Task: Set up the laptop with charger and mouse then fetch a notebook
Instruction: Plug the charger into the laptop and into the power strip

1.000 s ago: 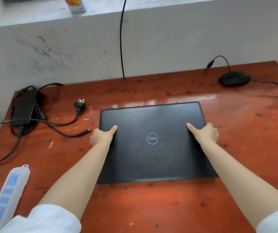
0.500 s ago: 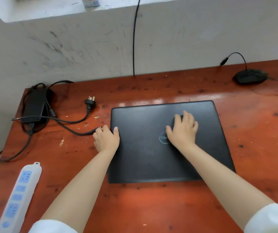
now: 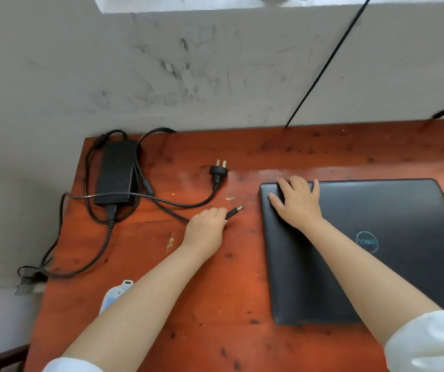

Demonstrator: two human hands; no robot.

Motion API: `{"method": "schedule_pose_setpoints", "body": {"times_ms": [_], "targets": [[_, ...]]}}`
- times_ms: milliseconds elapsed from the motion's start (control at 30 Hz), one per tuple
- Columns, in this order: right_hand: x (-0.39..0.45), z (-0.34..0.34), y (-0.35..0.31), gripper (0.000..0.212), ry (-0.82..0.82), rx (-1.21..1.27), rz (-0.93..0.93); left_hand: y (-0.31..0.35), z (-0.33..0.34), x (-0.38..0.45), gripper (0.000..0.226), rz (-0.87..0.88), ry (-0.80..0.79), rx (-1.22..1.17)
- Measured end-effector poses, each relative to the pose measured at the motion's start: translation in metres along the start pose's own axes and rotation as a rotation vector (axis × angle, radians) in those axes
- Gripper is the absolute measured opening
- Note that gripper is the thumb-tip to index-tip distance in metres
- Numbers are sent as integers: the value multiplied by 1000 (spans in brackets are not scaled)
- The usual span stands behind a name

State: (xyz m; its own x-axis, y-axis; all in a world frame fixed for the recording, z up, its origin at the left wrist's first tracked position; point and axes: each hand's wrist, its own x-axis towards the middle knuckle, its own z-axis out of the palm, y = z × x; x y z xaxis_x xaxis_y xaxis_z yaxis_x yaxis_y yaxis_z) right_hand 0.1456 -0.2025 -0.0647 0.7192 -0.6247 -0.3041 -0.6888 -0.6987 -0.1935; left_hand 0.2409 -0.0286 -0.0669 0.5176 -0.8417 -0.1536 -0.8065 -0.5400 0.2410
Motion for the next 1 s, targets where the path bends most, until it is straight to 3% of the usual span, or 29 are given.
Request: {"method": "schedule_pose_setpoints", "body": {"times_ms": [100, 267, 367, 433, 767, 1000], "targets": [[8, 0, -8, 48, 18, -8, 34, -10, 8, 8, 25, 23, -40, 16], [10, 4, -13, 46, 36, -27, 71, -16, 16, 10, 24, 43, -12, -88], [11, 5, -13, 46, 38, -35, 69, -18, 16, 12, 7, 86, 86, -177], [10, 6, -13, 46, 57, -25, 50, -20, 20, 13, 14, 109, 125, -170], [6, 17, -4, 78, 148, -4, -47, -19, 27, 19, 15, 152, 207, -194], [0, 31, 2, 44, 430, -9, -165, -17, 29, 43, 12, 228, 241, -170]]}}
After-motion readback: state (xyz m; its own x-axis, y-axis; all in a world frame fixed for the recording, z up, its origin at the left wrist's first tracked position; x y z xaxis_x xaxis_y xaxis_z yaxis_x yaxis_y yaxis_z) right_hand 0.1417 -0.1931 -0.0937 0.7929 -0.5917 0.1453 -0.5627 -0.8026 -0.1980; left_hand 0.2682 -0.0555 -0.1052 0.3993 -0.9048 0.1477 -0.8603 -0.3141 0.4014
